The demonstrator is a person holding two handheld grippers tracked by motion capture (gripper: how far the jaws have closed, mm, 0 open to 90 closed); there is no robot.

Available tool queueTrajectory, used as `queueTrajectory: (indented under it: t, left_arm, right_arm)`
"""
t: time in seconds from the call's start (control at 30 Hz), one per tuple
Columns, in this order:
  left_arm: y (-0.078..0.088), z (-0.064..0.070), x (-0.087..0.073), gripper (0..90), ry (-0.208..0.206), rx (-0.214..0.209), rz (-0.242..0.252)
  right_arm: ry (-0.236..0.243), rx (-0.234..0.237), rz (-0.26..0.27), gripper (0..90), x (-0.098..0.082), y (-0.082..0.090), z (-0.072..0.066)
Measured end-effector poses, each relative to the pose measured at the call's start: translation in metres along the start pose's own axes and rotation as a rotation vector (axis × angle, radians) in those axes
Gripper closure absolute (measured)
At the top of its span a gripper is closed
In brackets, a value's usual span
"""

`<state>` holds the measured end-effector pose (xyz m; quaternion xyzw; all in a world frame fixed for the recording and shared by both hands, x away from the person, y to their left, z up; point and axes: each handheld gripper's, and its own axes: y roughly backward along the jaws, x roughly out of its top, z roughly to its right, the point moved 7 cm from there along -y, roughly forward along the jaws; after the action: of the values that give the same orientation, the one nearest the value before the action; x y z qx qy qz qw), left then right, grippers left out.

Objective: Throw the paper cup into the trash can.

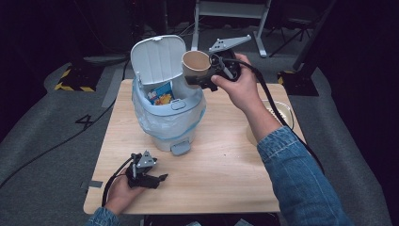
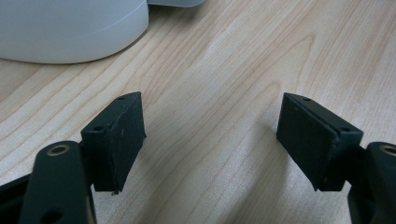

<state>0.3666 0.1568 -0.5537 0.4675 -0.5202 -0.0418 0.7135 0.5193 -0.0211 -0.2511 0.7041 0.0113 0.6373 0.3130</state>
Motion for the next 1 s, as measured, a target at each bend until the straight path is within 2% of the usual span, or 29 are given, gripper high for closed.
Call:
queueTrajectory:
  t: [0.23, 0.47, 0.73, 0.87, 1.0]
  left_arm:
    - [0.000, 0.000, 0.000, 23.8, -0.002, 0.002, -0.001]
    - [0.000, 0.000, 0.000, 23.8, -0.002, 0.003, -0.001]
    - [0.000, 0.000, 0.000, 23.8, -0.002, 0.003, -0.001]
    - [0.000, 0.000, 0.000, 23.8, -0.003, 0.002, -0.001]
    - [0.000, 0.000, 0.000, 23.8, -0.003, 0.002, -0.001]
  right_arm:
    - [0.005, 0.020, -0.014, 30.1, -0.003, -0.018, 0.001]
    - [-0.016, 0.013, -0.027, 29.3, -0.010, -0.037, 0.001]
    - [-0.011, 0.008, -0.074, 28.3, -0.019, -0.054, 0.000]
    - [-0.011, 0.001, -0.065, 20.4, -0.021, -0.062, 0.000]
    - [-0.006, -0.018, -0.070, 18.3, -0.023, -0.066, 0.001]
